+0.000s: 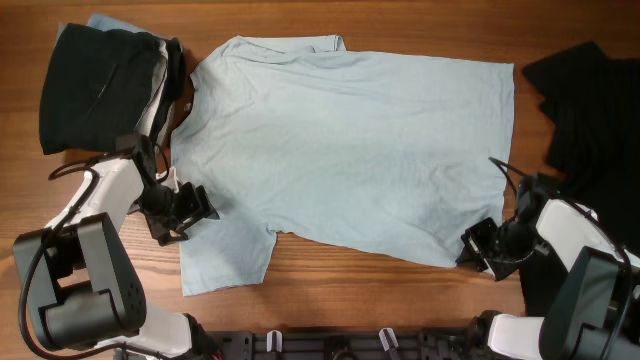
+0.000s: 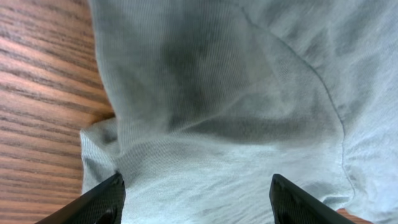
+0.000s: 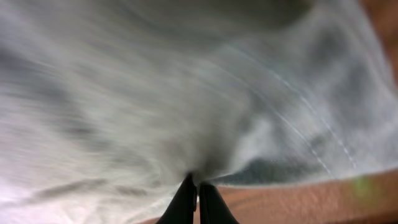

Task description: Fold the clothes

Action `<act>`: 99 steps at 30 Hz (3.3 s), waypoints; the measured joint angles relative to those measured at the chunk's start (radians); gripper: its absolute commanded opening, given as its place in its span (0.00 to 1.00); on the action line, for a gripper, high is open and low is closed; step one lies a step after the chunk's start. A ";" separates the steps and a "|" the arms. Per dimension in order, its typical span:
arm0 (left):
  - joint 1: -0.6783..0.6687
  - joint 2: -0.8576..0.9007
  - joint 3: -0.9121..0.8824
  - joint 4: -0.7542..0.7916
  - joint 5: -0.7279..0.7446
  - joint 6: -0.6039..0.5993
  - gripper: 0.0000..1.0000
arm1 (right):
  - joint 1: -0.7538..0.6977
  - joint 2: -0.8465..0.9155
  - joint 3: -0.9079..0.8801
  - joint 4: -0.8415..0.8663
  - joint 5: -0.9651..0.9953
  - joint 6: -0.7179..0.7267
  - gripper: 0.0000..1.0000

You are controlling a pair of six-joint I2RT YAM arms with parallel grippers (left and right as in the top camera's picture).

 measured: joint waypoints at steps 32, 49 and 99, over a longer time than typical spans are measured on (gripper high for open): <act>-0.012 -0.014 0.020 -0.101 0.013 0.019 0.04 | 0.000 0.009 0.066 0.056 0.061 -0.184 0.04; -0.014 -0.190 0.076 -0.101 -0.042 0.004 0.76 | 0.000 0.010 0.066 0.055 0.064 -0.203 0.04; 0.044 -0.220 0.320 -0.375 -0.164 -0.042 0.04 | 0.000 -0.171 0.269 -0.303 0.060 -0.238 0.04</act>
